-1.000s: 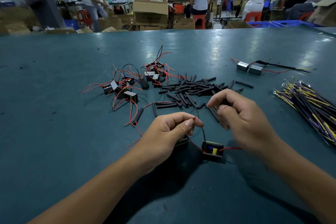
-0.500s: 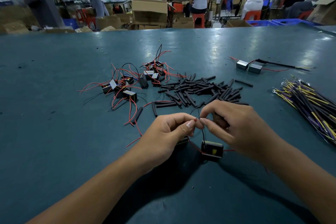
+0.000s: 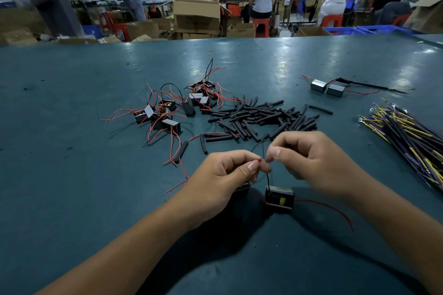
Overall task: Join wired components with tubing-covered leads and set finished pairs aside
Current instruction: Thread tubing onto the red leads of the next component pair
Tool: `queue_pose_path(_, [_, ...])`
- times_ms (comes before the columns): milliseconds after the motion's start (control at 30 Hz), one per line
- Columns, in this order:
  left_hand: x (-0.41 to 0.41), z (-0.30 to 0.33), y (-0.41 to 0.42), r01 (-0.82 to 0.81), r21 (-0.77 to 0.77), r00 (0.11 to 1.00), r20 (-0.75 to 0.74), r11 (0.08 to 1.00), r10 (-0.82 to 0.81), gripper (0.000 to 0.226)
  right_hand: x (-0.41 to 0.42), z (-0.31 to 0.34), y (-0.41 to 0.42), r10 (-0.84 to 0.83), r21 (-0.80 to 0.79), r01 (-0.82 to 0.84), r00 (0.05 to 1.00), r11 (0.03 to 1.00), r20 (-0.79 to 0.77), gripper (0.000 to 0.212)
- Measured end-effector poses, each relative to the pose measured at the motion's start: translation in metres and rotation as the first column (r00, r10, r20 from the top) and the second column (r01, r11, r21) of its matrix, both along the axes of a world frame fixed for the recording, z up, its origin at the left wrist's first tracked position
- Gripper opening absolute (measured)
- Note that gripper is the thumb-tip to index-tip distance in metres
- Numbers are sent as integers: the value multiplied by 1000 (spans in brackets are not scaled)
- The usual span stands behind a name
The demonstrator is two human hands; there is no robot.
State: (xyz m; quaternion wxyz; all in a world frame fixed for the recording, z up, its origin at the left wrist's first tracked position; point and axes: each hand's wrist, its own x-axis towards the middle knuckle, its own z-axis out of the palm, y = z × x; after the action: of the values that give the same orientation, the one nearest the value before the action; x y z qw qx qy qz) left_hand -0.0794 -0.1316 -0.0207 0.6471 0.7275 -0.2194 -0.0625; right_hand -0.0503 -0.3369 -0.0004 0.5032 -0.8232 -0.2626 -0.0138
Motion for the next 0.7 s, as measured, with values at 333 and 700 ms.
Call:
queue_pose_path(333, [1, -4, 1, 3, 96, 998, 67, 995, -9, 22, -4, 8, 5, 60, 207, 81, 801, 975, -596, 33])
queue_pose_path(700, [0, -5, 0, 10, 94, 997, 69, 996, -17, 22, -6, 7, 5, 114, 202, 25, 753, 979, -648, 26])
